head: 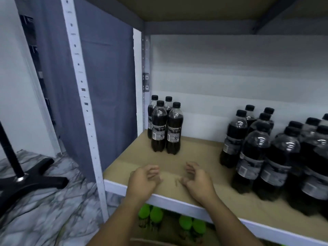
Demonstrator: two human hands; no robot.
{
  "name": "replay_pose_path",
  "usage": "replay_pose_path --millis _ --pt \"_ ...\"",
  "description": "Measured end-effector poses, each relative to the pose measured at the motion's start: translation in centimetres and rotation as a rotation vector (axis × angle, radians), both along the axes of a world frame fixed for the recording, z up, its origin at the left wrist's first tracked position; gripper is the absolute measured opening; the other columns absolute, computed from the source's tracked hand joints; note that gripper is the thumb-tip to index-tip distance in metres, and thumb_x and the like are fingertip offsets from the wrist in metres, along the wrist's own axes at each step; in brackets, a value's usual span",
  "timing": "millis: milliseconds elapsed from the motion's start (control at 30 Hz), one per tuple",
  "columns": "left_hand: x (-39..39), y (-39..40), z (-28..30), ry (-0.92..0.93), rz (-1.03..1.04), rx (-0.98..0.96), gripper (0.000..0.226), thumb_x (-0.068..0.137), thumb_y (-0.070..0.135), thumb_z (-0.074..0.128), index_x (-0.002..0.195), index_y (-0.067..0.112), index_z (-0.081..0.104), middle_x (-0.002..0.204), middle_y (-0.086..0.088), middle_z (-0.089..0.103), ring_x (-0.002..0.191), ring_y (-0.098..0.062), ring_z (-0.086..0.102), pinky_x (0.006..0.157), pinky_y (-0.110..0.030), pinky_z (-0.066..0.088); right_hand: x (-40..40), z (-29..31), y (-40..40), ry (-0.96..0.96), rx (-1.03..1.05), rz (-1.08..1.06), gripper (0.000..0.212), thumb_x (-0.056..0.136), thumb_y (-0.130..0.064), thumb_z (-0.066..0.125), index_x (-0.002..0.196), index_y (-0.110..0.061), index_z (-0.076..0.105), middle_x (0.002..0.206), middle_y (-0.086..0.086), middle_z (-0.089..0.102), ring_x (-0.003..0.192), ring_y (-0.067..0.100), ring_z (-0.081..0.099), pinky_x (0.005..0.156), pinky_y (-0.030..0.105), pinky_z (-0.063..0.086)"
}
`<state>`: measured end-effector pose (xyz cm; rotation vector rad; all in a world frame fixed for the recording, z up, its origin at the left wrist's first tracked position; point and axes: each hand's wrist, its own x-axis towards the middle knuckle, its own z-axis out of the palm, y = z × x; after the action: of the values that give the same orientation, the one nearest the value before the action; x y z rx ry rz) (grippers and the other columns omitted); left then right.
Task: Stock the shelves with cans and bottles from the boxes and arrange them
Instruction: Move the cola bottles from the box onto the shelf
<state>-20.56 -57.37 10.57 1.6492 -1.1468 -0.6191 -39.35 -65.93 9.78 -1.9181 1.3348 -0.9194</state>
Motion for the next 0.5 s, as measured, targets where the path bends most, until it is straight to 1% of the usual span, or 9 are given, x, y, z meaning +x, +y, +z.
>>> replay_pose_path --millis 33,100,167,233,333,400,433,467,500 --pt "-0.6 1.2 0.0 0.026 -0.016 -0.012 0.039 0.082 0.004 0.083 0.120 0.005 0.072 0.104 -0.001 0.077 0.089 0.006 0.070 0.085 -0.009 0.053 -0.5 0.1 1.3 0.002 0.006 0.011 0.064 0.077 -0.011 0.083 0.135 -0.010 0.057 0.123 0.002 0.067 0.111 0.013 0.063 0.105 0.025 0.045" --pt "-1.5 3.5 0.0 0.052 -0.054 -0.023 0.038 0.083 -0.001 0.080 0.120 0.002 0.071 0.105 -0.006 0.077 0.089 0.007 0.070 0.081 -0.007 0.052 -1.3 0.0 3.8 0.002 0.006 0.014 0.060 0.075 -0.011 0.085 0.130 -0.012 0.061 0.113 -0.002 0.069 0.106 0.013 0.065 0.103 0.032 0.049" --pt "-2.1 5.7 0.1 0.071 -0.090 -0.028 0.038 0.084 -0.002 0.080 0.121 0.002 0.071 0.108 -0.007 0.077 0.095 0.000 0.071 0.085 -0.010 0.053 -2.2 0.3 6.5 -0.031 0.000 0.020 0.056 0.074 -0.008 0.085 0.126 -0.012 0.064 0.105 -0.004 0.069 0.101 0.013 0.067 0.100 0.030 0.051" --pt "-2.3 8.0 -0.3 0.105 -0.108 -0.011 0.033 0.084 0.000 0.081 0.116 0.004 0.074 0.103 -0.005 0.078 0.098 -0.009 0.073 0.086 -0.015 0.056 -2.8 0.6 9.2 -0.125 0.022 0.041 0.049 0.075 -0.002 0.083 0.119 -0.012 0.066 0.099 -0.003 0.070 0.094 0.012 0.067 0.095 0.025 0.053" --pt "-1.4 12.4 -2.5 0.112 -0.170 0.150 0.032 0.081 -0.003 0.082 0.110 0.006 0.072 0.101 -0.008 0.078 0.095 -0.009 0.073 0.087 -0.020 0.059 -3.2 0.0 13.1 -0.226 0.051 0.090 0.037 0.079 0.002 0.080 0.107 -0.018 0.067 0.094 0.001 0.073 0.088 0.012 0.069 0.087 0.020 0.054" --pt "-0.1 15.5 -4.9 0.178 -0.226 0.260 0.029 0.083 -0.012 0.074 0.109 0.000 0.069 0.107 -0.019 0.075 0.096 -0.018 0.073 0.093 -0.037 0.060 -3.3 -2.1 15.6 -0.205 0.094 0.162 0.040 0.076 0.003 0.082 0.108 -0.016 0.068 0.097 0.005 0.074 0.089 0.014 0.070 0.085 0.017 0.053" --pt "0.7 16.9 -6.1 0.208 -0.243 0.315 0.024 0.085 -0.016 0.069 0.105 -0.002 0.070 0.105 -0.019 0.075 0.096 -0.021 0.073 0.094 -0.044 0.059 -3.2 -3.5 16.8 -0.176 0.140 0.213 0.044 0.074 0.005 0.083 0.111 -0.012 0.068 0.100 0.008 0.074 0.090 0.015 0.069 0.084 0.015 0.053" --pt "1.5 18.4 -7.3 0.188 -0.267 0.368 0.026 0.087 -0.021 0.064 0.101 0.000 0.071 0.102 -0.015 0.075 0.094 -0.020 0.074 0.095 -0.046 0.059 -3.2 -5.0 17.9 -0.143 0.191 0.272 0.048 0.072 0.008 0.084 0.114 -0.008 0.067 0.103 0.010 0.073 0.092 0.016 0.068 0.086 0.015 0.053" --pt "2.5 19.7 -8.5 0.134 -0.306 0.417 0.033 0.087 -0.024 0.060 0.100 0.003 0.073 0.099 -0.009 0.075 0.092 -0.013 0.075 0.093 -0.041 0.060 -3.1 -6.6 19.0 -0.107 0.239 0.333 0.053 0.070 0.010 0.084 0.117 -0.006 0.066 0.105 0.011 0.072 0.095 0.014 0.067 0.090 0.018 0.053"
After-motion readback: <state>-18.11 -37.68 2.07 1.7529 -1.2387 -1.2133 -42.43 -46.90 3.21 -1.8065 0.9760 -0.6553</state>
